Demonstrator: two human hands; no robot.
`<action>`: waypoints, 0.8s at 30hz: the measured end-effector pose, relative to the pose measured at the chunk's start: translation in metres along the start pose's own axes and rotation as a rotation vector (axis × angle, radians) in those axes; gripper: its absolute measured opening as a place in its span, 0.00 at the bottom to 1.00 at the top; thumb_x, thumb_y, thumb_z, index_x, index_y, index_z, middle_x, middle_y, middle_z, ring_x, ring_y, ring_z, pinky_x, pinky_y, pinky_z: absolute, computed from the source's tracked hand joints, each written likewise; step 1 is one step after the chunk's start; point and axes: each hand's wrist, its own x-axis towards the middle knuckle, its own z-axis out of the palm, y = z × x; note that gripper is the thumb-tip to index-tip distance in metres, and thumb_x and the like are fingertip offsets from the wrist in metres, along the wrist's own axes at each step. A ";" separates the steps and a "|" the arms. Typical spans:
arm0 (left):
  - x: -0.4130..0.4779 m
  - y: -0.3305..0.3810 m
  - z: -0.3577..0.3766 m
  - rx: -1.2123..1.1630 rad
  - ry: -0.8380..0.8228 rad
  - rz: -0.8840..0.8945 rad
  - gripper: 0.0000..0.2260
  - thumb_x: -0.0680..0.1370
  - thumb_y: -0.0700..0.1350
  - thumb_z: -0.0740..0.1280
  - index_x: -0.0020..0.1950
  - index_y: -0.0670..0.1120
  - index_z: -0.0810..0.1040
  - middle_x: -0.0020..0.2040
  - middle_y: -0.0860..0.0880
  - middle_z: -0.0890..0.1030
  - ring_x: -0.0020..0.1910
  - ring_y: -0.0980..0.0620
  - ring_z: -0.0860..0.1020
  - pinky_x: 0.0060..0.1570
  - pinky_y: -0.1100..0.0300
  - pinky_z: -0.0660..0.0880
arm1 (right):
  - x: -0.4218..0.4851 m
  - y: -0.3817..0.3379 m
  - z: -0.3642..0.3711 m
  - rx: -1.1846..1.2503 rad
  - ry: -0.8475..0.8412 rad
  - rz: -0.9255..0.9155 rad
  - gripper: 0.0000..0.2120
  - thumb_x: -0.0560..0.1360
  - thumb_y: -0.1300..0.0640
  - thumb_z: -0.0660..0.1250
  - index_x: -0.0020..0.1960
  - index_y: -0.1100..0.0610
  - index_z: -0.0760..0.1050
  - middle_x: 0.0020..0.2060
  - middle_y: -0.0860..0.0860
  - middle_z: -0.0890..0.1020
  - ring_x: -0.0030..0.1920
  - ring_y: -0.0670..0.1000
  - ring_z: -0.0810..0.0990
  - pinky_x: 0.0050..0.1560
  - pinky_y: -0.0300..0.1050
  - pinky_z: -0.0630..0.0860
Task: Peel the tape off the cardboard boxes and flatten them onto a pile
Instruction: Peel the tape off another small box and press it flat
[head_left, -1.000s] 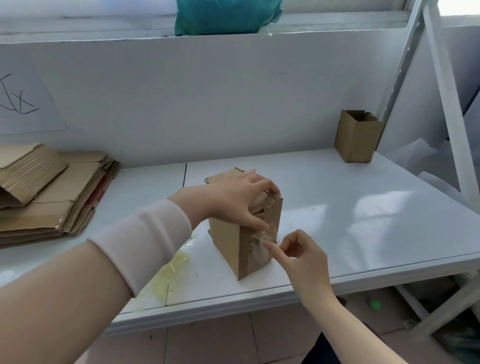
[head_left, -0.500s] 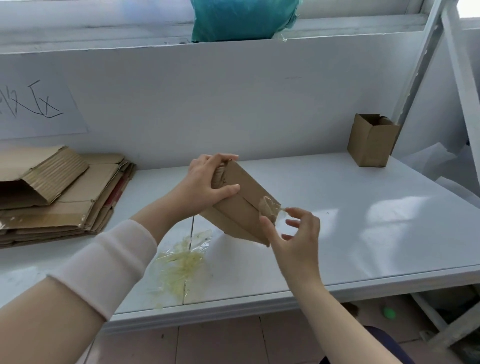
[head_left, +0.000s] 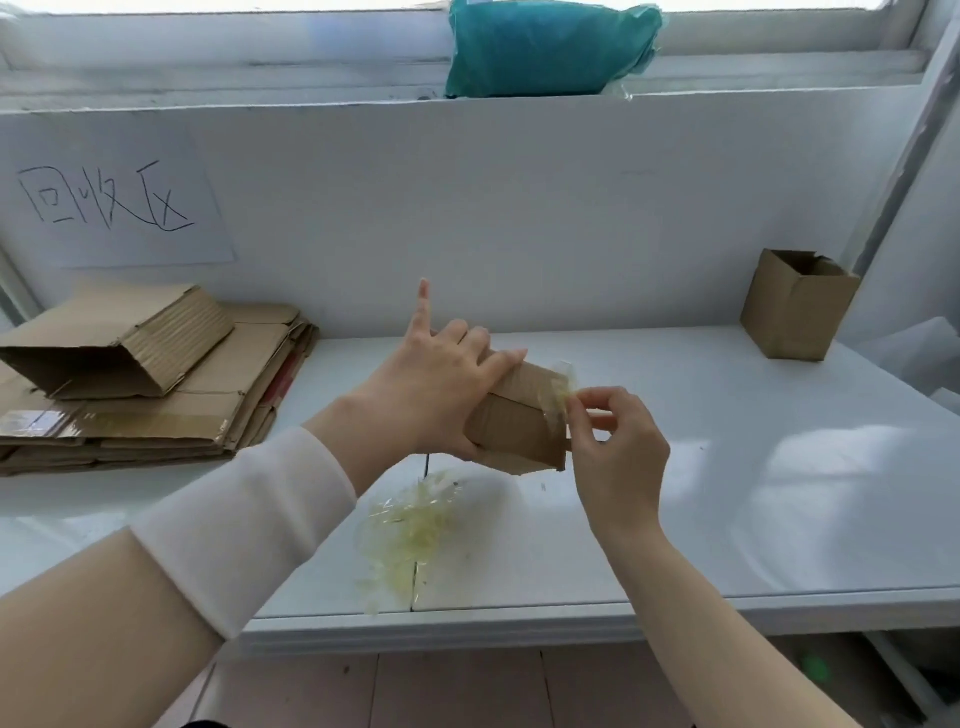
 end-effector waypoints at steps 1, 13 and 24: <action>-0.005 -0.007 0.000 -0.068 0.043 -0.040 0.46 0.66 0.71 0.63 0.76 0.51 0.50 0.67 0.46 0.67 0.66 0.46 0.66 0.71 0.38 0.46 | 0.006 -0.007 -0.003 0.103 0.004 0.087 0.06 0.74 0.59 0.67 0.39 0.54 0.74 0.39 0.49 0.79 0.38 0.44 0.79 0.39 0.31 0.76; -0.093 -0.067 0.021 -0.276 0.399 -0.373 0.40 0.62 0.70 0.59 0.68 0.49 0.66 0.57 0.48 0.76 0.55 0.46 0.75 0.57 0.50 0.69 | 0.010 -0.080 0.046 0.693 -0.245 0.639 0.02 0.73 0.58 0.69 0.44 0.56 0.76 0.39 0.49 0.79 0.39 0.44 0.78 0.35 0.33 0.76; -0.167 -0.109 0.065 -0.579 0.392 -0.871 0.42 0.62 0.63 0.72 0.71 0.47 0.64 0.62 0.45 0.73 0.63 0.44 0.69 0.62 0.48 0.65 | 0.011 -0.044 0.065 0.090 -0.123 0.146 0.04 0.72 0.57 0.70 0.40 0.56 0.77 0.35 0.51 0.80 0.33 0.45 0.74 0.35 0.30 0.68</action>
